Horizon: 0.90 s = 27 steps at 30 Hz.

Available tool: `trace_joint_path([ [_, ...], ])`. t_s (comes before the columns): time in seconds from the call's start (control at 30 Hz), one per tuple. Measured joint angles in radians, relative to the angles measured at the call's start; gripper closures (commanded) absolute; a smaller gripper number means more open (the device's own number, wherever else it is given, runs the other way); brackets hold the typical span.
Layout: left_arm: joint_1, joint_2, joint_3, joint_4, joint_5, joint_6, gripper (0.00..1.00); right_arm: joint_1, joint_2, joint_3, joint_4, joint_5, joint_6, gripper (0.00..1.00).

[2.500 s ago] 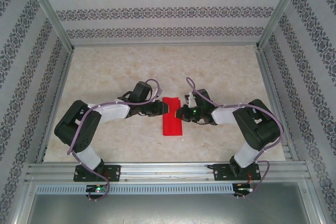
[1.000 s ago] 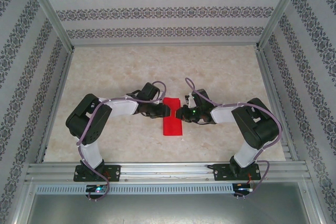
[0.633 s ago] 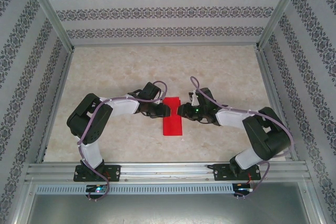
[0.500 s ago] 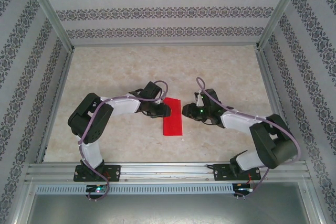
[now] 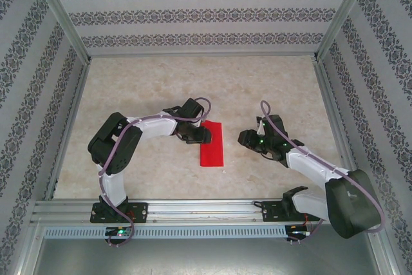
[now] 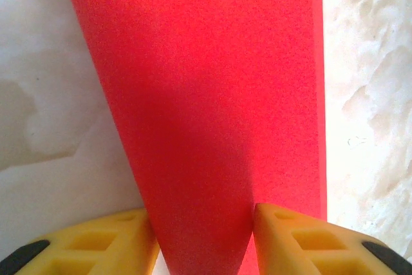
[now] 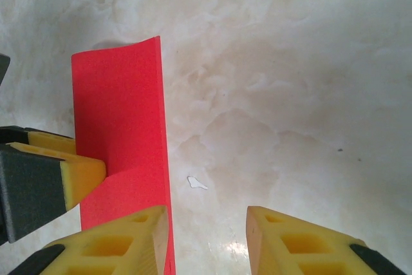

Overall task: Fold a paper plane with a square sheet of paper (fold left side to right side)
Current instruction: First fold in half a square sheet of paper at the center of the table, then hold the square sheet of paper at the center of the table.

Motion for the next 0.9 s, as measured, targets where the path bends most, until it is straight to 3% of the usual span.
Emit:
trace_joint_path([
  [0.9, -0.007, 0.018, 0.035, -0.042, -0.01, 0.004, 0.52, -0.005, -0.039, -0.024, -0.028, -0.006, 0.002, 0.63],
])
